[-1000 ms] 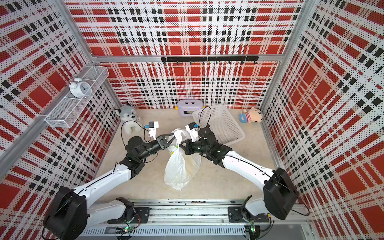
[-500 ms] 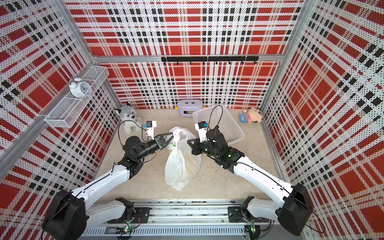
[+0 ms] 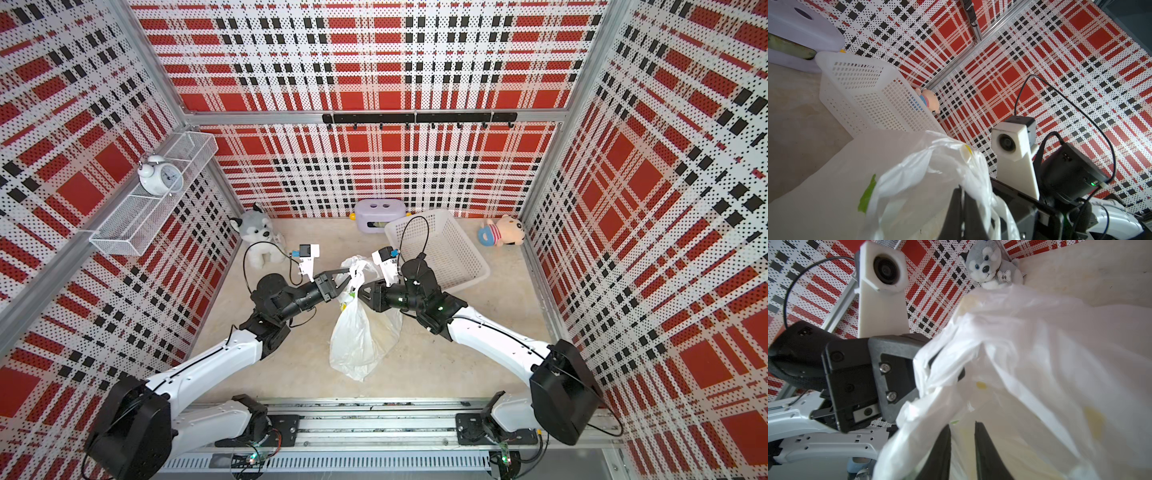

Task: Place the banana into a plastic bag & tie a knot
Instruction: Tie the plastic bag at the center of the board.

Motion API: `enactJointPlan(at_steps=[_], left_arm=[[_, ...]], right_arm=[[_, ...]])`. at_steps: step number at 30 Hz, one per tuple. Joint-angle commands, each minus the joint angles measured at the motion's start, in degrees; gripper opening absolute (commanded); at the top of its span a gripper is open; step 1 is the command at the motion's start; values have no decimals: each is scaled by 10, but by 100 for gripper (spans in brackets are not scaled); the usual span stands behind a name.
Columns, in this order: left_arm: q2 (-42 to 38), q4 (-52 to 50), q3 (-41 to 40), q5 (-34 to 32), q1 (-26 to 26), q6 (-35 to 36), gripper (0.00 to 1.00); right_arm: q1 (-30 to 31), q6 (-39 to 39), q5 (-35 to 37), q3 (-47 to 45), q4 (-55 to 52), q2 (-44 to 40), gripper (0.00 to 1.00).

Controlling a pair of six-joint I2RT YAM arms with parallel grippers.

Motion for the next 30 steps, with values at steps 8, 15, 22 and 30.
enactJointPlan(at_steps=[8, 15, 22, 30], left_arm=[[7, 19, 1, -2, -6, 7, 0], [9, 21, 1, -1, -6, 6, 0], [14, 21, 1, -4, -6, 9, 0], [14, 21, -1, -9, -13, 16, 0]], right_arm=[[-10, 52, -65, -30, 147, -1, 33], [-11, 35, -66, -44, 124, -14, 34], [-11, 25, -53, -61, 97, -37, 41], [-12, 48, -61, -31, 125, -14, 41]])
